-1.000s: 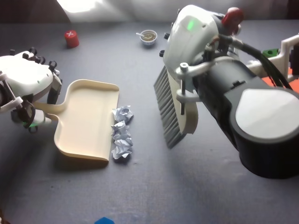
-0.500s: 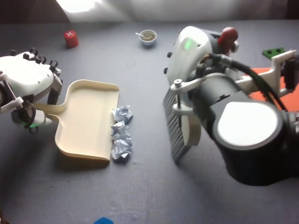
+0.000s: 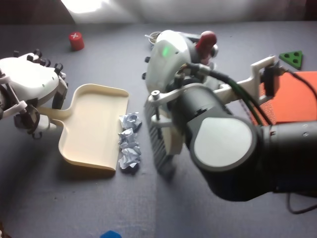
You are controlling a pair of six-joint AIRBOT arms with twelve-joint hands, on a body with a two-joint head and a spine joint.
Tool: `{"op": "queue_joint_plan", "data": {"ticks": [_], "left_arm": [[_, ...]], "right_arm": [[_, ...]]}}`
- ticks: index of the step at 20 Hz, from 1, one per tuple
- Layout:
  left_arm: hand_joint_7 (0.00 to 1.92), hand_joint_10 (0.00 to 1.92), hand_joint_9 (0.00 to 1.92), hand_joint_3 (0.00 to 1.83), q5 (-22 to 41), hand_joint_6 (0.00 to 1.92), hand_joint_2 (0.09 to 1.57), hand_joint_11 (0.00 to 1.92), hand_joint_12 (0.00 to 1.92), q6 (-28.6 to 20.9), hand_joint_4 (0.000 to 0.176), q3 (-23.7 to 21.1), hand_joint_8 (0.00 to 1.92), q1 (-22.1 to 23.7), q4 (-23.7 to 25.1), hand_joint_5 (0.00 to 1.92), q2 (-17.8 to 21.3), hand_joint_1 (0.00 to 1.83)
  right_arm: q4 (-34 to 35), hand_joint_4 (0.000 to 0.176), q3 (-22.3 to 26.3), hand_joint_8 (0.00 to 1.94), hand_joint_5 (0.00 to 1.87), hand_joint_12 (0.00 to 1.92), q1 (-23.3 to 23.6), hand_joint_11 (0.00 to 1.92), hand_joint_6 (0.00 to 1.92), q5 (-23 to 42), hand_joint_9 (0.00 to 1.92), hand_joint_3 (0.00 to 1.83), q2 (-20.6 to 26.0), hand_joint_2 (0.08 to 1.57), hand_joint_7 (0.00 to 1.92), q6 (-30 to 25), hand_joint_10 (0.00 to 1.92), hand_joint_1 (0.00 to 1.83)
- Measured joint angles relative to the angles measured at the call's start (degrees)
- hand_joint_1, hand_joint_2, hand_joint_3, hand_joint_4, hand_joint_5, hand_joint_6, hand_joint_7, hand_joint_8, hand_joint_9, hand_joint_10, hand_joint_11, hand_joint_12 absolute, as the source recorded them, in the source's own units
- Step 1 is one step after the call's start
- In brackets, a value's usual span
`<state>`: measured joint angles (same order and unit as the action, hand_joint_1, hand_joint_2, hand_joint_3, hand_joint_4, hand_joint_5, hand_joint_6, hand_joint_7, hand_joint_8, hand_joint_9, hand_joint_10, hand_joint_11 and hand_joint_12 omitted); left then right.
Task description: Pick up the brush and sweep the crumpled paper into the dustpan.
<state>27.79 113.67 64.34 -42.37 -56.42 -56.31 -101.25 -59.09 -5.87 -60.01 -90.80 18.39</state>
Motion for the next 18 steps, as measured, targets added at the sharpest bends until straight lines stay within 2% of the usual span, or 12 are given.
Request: {"op": "queue_joint_plan", "data": {"ticks": [3,4,6,10,12,13,14,16,18], "left_arm": [[0.3,0.01,0.29,0.0,-0.07,1.26,1.21,0.0,0.66,0.17,0.0,0.17,0.0,0.24,0.11,0.8,-0.02,1.04],[0.33,0.01,0.33,0.0,-0.07,1.24,1.2,0.0,0.73,0.24,0.0,0.17,0.01,0.24,0.09,0.82,-0.02,1.03],[0.34,0.0,0.32,0.0,-0.09,1.26,1.21,0.0,0.72,0.24,0.0,0.2,0.0,0.24,0.11,0.8,-0.02,1.02],[0.35,0.0,0.34,0.0,-0.15,1.24,1.2,0.0,0.74,0.26,0.0,0.52,0.0,0.24,0.13,0.82,-0.44,1.02],[0.34,0.0,0.34,0.0,-0.15,1.26,1.21,0.0,0.71,0.26,0.011,0.61,0.0,0.24,0.22,0.8,-0.44,1.01],[0.35,0.0,0.35,0.0,-0.17,1.27,1.22,0.0,0.74,0.26,0.027,0.66,0.0,0.24,0.13,0.79,-0.44,1.0],[0.35,0.0,0.35,0.0,-0.15,1.26,1.21,0.0,0.73,0.26,0.005,0.66,0.0,0.24,0.26,0.8,-0.44,1.01],[0.35,0.0,0.34,0.0,-0.15,1.27,1.22,0.0,0.74,0.26,0.0,0.66,0.0,0.24,0.24,0.79,-0.44,1.01],[0.35,0.0,0.33,0.0,-0.17,1.27,1.22,0.0,0.74,0.26,0.0,0.66,0.0,0.24,0.26,0.79,-0.44,1.02]], "right_arm": [[-2.1,0.0,-0.98,1.94,0.85,1.92,0.0,1.42,1.92,0.66,1.24,0.0,-1.01,1.18,0.88,-3.04,1.92,1.54],[-3.04,0.0,-1.33,1.94,0.85,1.92,-0.02,1.42,1.92,1.09,1.23,0.0,-1.03,1.19,0.86,-5.46,1.92,1.53],[-6.67,0.0,-2.12,1.94,0.82,1.92,-0.59,1.43,1.92,1.2,1.24,0.0,-1.25,1.2,0.86,-11.17,1.92,1.54],[-9.44,0.0,-2.97,1.94,0.85,1.92,-0.96,1.42,1.92,1.29,1.26,0.0,-1.84,1.19,0.88,-20.7,1.92,1.55],[-10.58,0.0,-3.52,1.94,0.81,1.92,-1.22,1.43,1.92,1.22,1.24,0.0,-1.86,1.21,0.86,-24.81,1.92,1.53],[-10.78,0.0,-3.89,1.94,0.83,1.92,-1.46,1.43,1.92,0.94,1.24,0.0,-1.95,1.21,0.87,-25.46,1.92,1.53],[-11.69,0.0,-3.91,1.94,0.83,1.92,-1.77,1.43,1.92,0.35,1.24,0.0,-1.9,1.21,0.87,-26.47,1.92,1.53],[-14.32,0.0,-3.91,1.94,0.84,1.92,-2.05,1.42,1.92,-0.17,1.25,0.0,-1.66,1.22,0.88,-29.29,1.92,1.53],[-16.72,0.0,-3.89,1.94,0.8,1.92,-2.01,1.43,1.92,-0.9,1.26,0.0,-1.29,1.21,0.9,-29.57,1.92,1.53]]}}
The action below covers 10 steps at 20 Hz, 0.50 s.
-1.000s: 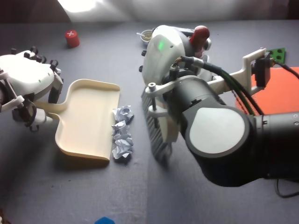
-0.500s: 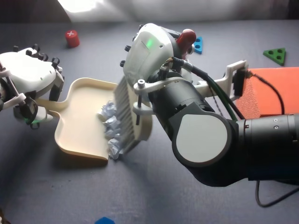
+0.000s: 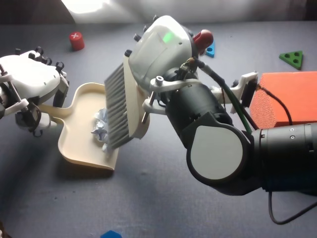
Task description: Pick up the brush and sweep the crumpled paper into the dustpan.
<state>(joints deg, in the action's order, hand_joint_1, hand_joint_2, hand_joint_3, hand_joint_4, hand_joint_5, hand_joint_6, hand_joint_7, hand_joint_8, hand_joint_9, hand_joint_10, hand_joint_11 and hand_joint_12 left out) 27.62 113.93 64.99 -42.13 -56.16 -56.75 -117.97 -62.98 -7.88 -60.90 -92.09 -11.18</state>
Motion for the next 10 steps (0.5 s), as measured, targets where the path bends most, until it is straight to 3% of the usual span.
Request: {"op": "queue_joint_plan", "data": {"ticks": [4,7,10], "left_arm": [[0.37,0.0,0.35,0.0,-0.11,1.24,1.21,0.01,0.76,0.0,0.0,0.0,0.0,0.0,-0.07,0.81,0.0,1.04],[0.36,0.0,0.34,0.0,-0.15,1.26,1.21,0.0,0.71,0.0,0.0,0.0,0.0,0.0,-0.09,0.8,0.0,1.04],[0.39,0.01,0.35,0.0,-0.15,1.23,1.2,0.03,0.74,0.0,0.0,0.0,0.01,0.0,-0.22,0.82,0.0,1.05]], "right_arm": [[-0.13,0.0,1.64,1.94,0.82,1.92,0.24,1.42,1.92,-0.17,1.22,0.0,2.29,1.2,0.86,2.86,1.92,1.54],[2.36,0.0,2.6,1.94,0.84,1.92,1.25,1.41,1.92,-0.7,1.21,0.0,3.32,1.2,0.86,10.71,1.92,1.53],[9.49,0.0,2.62,1.94,0.81,1.92,1.25,1.42,1.92,0.46,1.26,0.0,3.37,1.2,0.92,18.93,1.92,1.53]]}}
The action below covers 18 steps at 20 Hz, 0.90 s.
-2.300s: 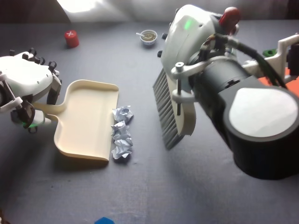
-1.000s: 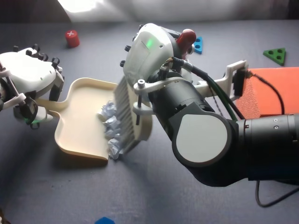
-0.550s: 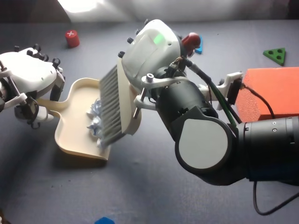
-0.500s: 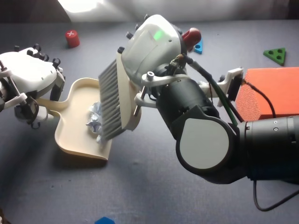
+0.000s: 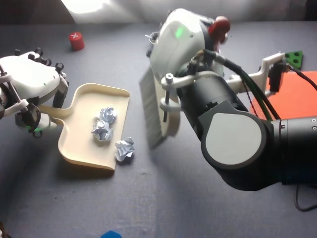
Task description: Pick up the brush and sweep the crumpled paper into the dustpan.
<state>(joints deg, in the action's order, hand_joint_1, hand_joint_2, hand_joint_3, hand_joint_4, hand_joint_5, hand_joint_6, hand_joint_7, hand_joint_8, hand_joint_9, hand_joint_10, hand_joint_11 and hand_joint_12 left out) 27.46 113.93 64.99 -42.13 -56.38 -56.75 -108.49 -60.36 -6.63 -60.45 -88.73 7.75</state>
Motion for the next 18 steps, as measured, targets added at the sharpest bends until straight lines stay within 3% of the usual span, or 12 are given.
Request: {"op": "queue_joint_plan", "data": {"ticks": [2,5,7,18], "left_arm": [[0.38,0.0,0.36,0.0,0.0,1.26,1.21,0.02,0.75,0.0,0.0,0.0,0.0,0.0,-0.02,0.8,0.0,1.04],[0.33,0.0,0.3,0.0,0.0,1.26,1.21,0.0,0.64,0.0,0.0,0.0,0.0,0.0,-0.02,0.8,-0.07,1.04],[0.34,0.0,0.32,0.0,-0.02,1.24,1.21,0.0,0.69,-0.02,0.0,0.0,0.0,0.0,-0.02,0.81,-0.17,1.04],[0.34,0.0,0.32,0.0,-0.02,1.23,1.2,0.0,0.74,0.0,0.0,0.24,0.0,0.0,-0.09,0.82,-0.17,1.05]], "right_arm": [[4.31,0.0,-0.17,1.94,0.81,1.92,-0.07,1.42,1.92,0.81,1.24,0.0,-0.35,1.21,0.89,2.73,1.92,1.52],[4.0,0.0,-0.63,1.94,0.81,1.92,-0.24,1.41,1.92,1.68,1.22,0.0,-1.33,1.2,0.88,3.61,1.92,1.53],[3.69,0.0,-0.85,1.94,0.83,1.92,-0.46,1.4,1.92,2.32,1.22,0.0,-2.16,1.21,0.87,2.78,1.92,1.54],[-7.72,0.0,-3.26,1.94,0.83,1.92,-1.29,1.41,1.92,5.38,1.24,0.0,-5.22,1.2,0.88,-18.56,1.92,1.53]]}}
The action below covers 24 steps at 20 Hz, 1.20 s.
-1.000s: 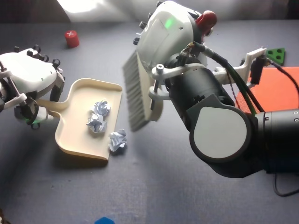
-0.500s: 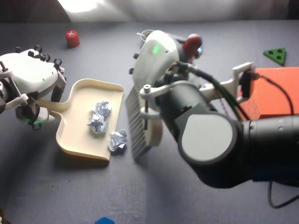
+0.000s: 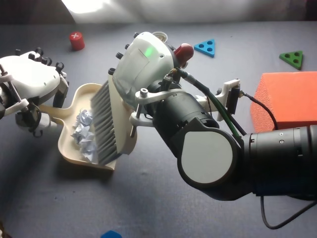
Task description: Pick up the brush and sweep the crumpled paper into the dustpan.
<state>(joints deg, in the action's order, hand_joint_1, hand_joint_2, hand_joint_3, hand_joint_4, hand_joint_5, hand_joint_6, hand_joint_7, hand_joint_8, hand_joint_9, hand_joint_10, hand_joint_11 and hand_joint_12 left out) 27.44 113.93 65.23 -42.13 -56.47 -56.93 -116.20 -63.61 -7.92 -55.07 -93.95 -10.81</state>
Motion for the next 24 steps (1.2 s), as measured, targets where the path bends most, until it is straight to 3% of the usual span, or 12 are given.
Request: {"op": "queue_joint_plan", "data": {"ticks": [6,13,18,24], "left_arm": [[0.34,0.0,0.33,0.0,-0.02,1.23,1.2,0.0,0.73,0.0,0.0,0.0,0.0,0.0,0.02,0.82,0.0,1.04],[0.32,0.0,0.31,0.0,-0.04,1.26,1.21,0.0,0.7,0.0,0.0,-0.02,0.0,0.35,-0.22,0.8,0.0,1.03],[0.34,0.0,0.32,0.0,0.2,1.22,1.2,0.0,0.71,0.07,0.0,-0.31,0.0,0.55,-1.11,0.82,0.0,1.06],[0.33,0.0,0.32,0.0,0.26,1.21,1.19,0.0,0.75,0.26,0.0,-0.31,0.0,0.59,-1.03,0.83,0.0,1.05]], "right_arm": [[-2.1,0.0,0.07,1.94,0.84,1.92,-0.44,1.41,1.92,0.17,1.23,0.0,1.49,1.2,0.86,-0.96,1.92,1.54],[-3.17,0.0,1.86,1.94,0.86,1.92,-0.59,1.41,1.92,2.16,1.23,0.0,3.52,1.21,0.87,7.56,1.92,1.53],[-5.18,0.0,1.86,1.94,0.86,1.92,-0.59,1.43,1.92,2.32,1.26,0.0,1.6,1.2,0.88,0.04,1.92,1.56],[-5.31,0.0,1.81,1.94,0.85,1.92,-0.61,1.41,1.92,1.64,1.26,0.0,1.42,1.2,0.9,-1.03,1.92,1.54]]}}
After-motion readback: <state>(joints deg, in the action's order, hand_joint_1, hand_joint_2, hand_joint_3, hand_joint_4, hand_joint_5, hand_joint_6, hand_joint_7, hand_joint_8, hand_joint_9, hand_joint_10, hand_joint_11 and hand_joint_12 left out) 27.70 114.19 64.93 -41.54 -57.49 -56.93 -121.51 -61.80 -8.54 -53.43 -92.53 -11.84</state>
